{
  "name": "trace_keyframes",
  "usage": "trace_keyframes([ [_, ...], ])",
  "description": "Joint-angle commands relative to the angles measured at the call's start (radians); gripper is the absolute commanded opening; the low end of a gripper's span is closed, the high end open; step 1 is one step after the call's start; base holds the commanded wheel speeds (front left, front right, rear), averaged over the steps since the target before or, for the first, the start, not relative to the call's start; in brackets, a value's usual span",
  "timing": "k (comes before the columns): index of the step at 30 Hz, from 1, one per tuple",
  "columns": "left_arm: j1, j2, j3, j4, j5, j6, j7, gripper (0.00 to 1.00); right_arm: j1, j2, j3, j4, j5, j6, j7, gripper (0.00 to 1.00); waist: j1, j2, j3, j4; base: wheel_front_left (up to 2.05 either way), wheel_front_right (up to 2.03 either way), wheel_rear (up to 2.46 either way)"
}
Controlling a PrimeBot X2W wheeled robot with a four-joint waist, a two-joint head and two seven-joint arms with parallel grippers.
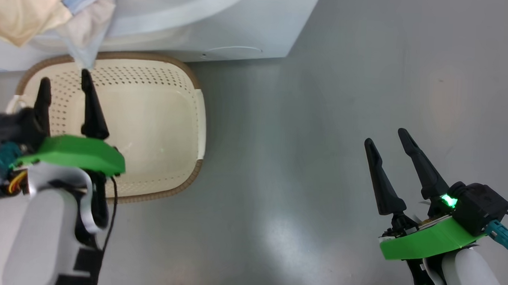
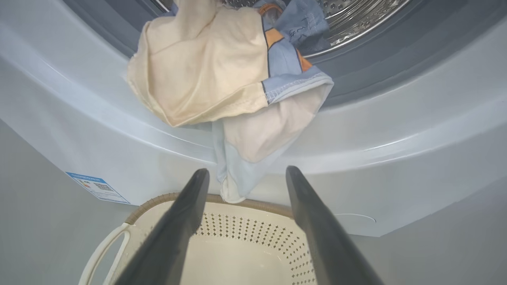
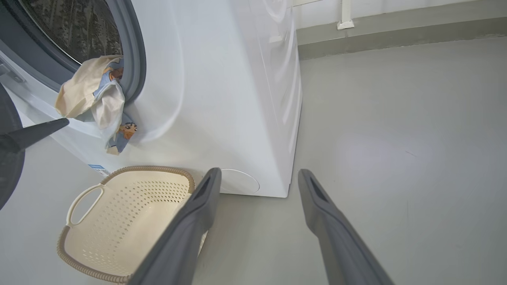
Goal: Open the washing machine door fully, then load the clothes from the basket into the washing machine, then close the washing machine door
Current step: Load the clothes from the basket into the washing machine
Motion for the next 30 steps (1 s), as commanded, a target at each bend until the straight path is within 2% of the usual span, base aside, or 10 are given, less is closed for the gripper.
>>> trace_keyframes([
  [1,-0.037,0.020,0.048,0.035,-0.041,-0.019,-0.020,1.00,0.007,0.004,0.026,-0.020,-0.001,0.002,-0.005,1.00,0.0000,0.0000,0.017,-0.021,0.00,0.00,0.00],
  [2,-0.037,0.020,0.048,0.035,-0.041,-0.019,-0.020,1.00,0.007,0.004,0.026,-0.020,-0.001,0.002,-0.005,1.00,0.0000,0.0000,0.017,-0.021,0.00,0.00,0.00],
  [6,-0.114,0.009,0.070,0.145,-0.111,-0.069,-0.061,1.00,0.005,0.003,0.022,-0.021,-0.001,0.002,-0.005,1.00,0.0000,0.0000,0.029,-0.028,0.00,0.00,0.00],
  [15,-0.249,0.009,0.085,0.353,-0.159,-0.144,-0.135,1.00,0.000,-0.001,0.030,-0.023,-0.001,0.002,-0.005,1.00,0.0000,0.0000,0.046,-0.040,0.00,0.00,0.00],
  [21,-0.311,0.010,0.097,0.447,-0.177,-0.181,-0.160,1.00,-0.003,-0.004,0.045,-0.020,0.001,0.002,-0.005,1.00,0.0000,0.0000,0.055,-0.047,0.00,0.00,0.00],
  [29,-0.383,0.015,0.113,0.525,-0.168,-0.209,-0.174,1.00,-0.003,-0.012,0.061,-0.017,0.005,0.002,-0.005,1.00,0.0000,0.0000,0.070,-0.056,0.00,0.00,0.00],
  [30,-0.391,0.016,0.118,0.530,-0.165,-0.209,-0.175,0.92,-0.003,-0.013,0.062,-0.018,0.005,0.002,-0.005,1.00,0.0000,0.0000,0.071,-0.058,0.00,0.00,0.00],
])
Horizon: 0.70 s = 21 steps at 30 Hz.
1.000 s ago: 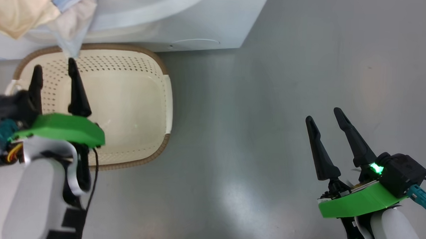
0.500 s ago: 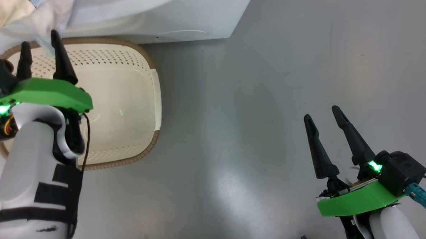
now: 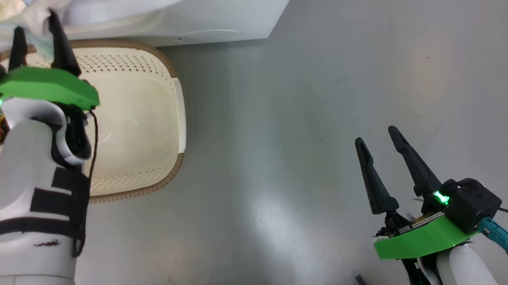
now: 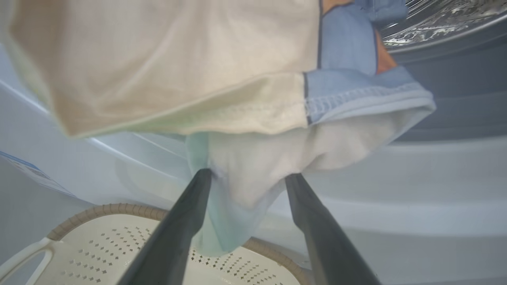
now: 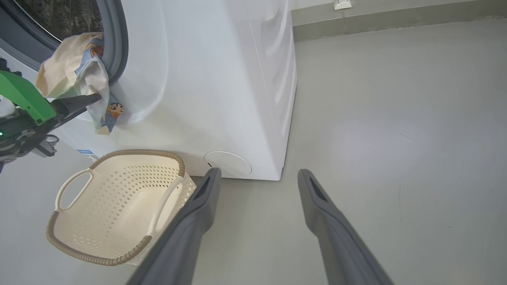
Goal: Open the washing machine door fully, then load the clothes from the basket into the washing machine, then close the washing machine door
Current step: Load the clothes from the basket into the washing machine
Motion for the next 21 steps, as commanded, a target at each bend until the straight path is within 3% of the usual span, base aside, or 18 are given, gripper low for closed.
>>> trace_keyframes([
  [1,-0.010,0.036,0.031,-0.014,0.011,0.001,-0.008,0.48,0.015,-0.005,0.023,-0.019,0.006,0.002,-0.005,1.00,0.0000,0.0000,0.003,-0.003,0.00,0.00,0.00],
  [3,-0.020,0.036,0.043,-0.018,0.023,0.003,-0.008,0.09,0.015,-0.006,0.023,-0.020,0.007,0.002,-0.005,1.00,0.0000,0.0000,0.005,-0.004,0.00,0.00,0.00],
  [4,-0.022,0.036,0.048,-0.023,0.032,0.005,-0.008,0.00,0.014,-0.006,0.023,-0.020,0.007,0.002,-0.005,1.00,0.0000,0.0000,0.006,-0.005,0.00,0.00,0.00],
  [13,-0.008,0.026,0.087,-0.055,0.090,0.010,-0.008,0.00,0.016,-0.001,0.020,-0.015,0.008,0.002,-0.005,1.00,0.0000,0.0000,0.003,-0.001,0.00,0.00,0.00],
  [21,0.030,0.018,0.096,-0.118,0.145,0.052,-0.008,0.00,0.018,0.007,0.027,-0.011,0.012,0.002,-0.005,1.00,0.0000,0.0000,-0.011,0.004,0.00,0.00,0.00],
])
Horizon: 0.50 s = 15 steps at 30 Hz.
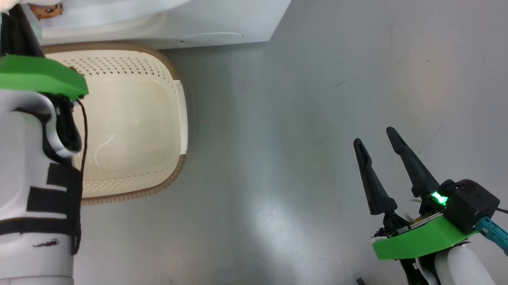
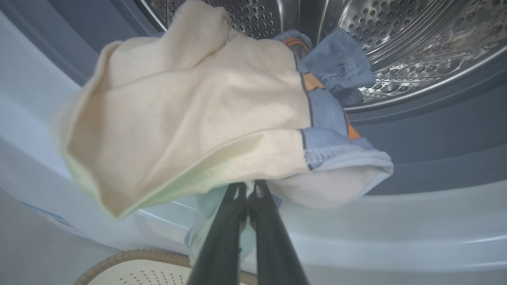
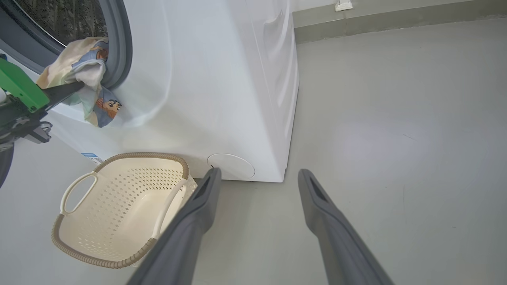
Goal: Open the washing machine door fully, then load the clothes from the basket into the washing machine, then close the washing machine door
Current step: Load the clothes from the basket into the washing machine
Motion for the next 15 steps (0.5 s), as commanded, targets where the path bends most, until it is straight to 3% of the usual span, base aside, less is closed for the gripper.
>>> trace_keyframes([
  [1,0.034,0.030,0.017,-0.028,0.009,0.009,-0.006,0.00,0.018,0.003,0.022,-0.017,0.003,0.002,-0.005,1.00,0.0000,0.0000,-0.002,0.001,0.00,0.00,0.00],
  [15,0.080,0.047,-0.016,-0.204,0.064,0.093,0.058,0.00,0.024,0.020,0.030,-0.013,0.007,0.002,-0.005,1.00,0.0000,0.0000,-0.014,-0.009,0.00,0.00,0.00],
])
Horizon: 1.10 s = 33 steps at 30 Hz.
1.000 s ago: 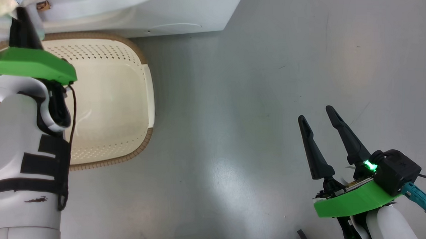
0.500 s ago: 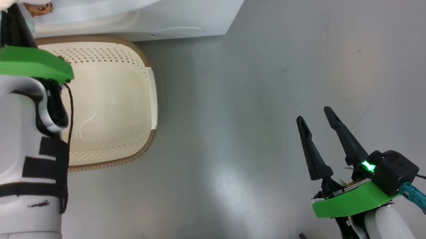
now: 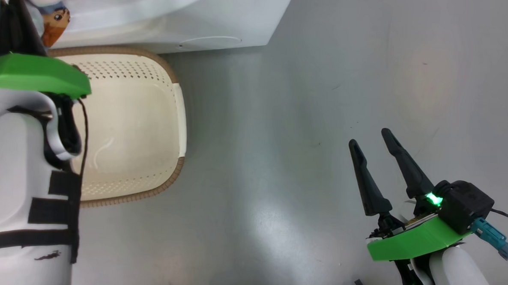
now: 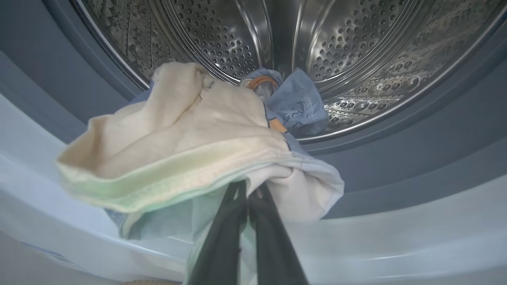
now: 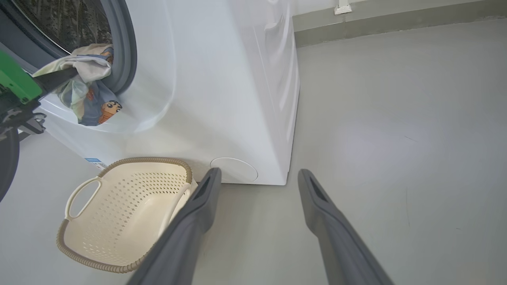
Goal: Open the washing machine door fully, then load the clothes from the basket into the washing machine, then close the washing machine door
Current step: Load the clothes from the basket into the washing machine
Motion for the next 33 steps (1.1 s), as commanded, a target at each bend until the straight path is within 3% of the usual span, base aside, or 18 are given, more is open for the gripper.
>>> trace_keyframes([
  [1,0.025,0.050,0.019,-0.043,0.015,0.015,0.015,0.00,0.023,0.005,0.029,-0.015,0.008,0.002,-0.005,1.00,0.0000,0.0000,-0.002,-0.008,0.00,0.00,0.00],
  [8,-0.046,0.098,0.010,-0.034,0.044,0.038,0.059,0.00,0.030,0.011,0.044,-0.006,0.018,0.002,-0.005,1.00,0.0000,0.0000,-0.012,-0.039,0.00,0.00,0.00],
  [16,-0.208,0.143,-0.006,0.118,0.069,0.044,0.064,0.00,0.039,0.017,0.061,0.008,0.030,0.002,-0.005,1.00,0.0000,0.0000,-0.024,-0.083,0.00,0.00,0.00],
  [24,-0.333,0.194,-0.033,0.297,0.094,0.024,0.049,0.00,0.049,0.017,0.078,0.017,0.039,0.002,-0.005,1.00,0.0000,0.0000,-0.029,-0.127,0.00,0.00,0.00],
  [33,-0.497,0.246,-0.056,0.487,0.096,-0.042,-0.028,0.00,0.077,0.007,0.094,0.023,0.043,0.002,-0.005,1.00,0.0000,0.0000,-0.010,-0.161,0.00,0.00,0.00],
])
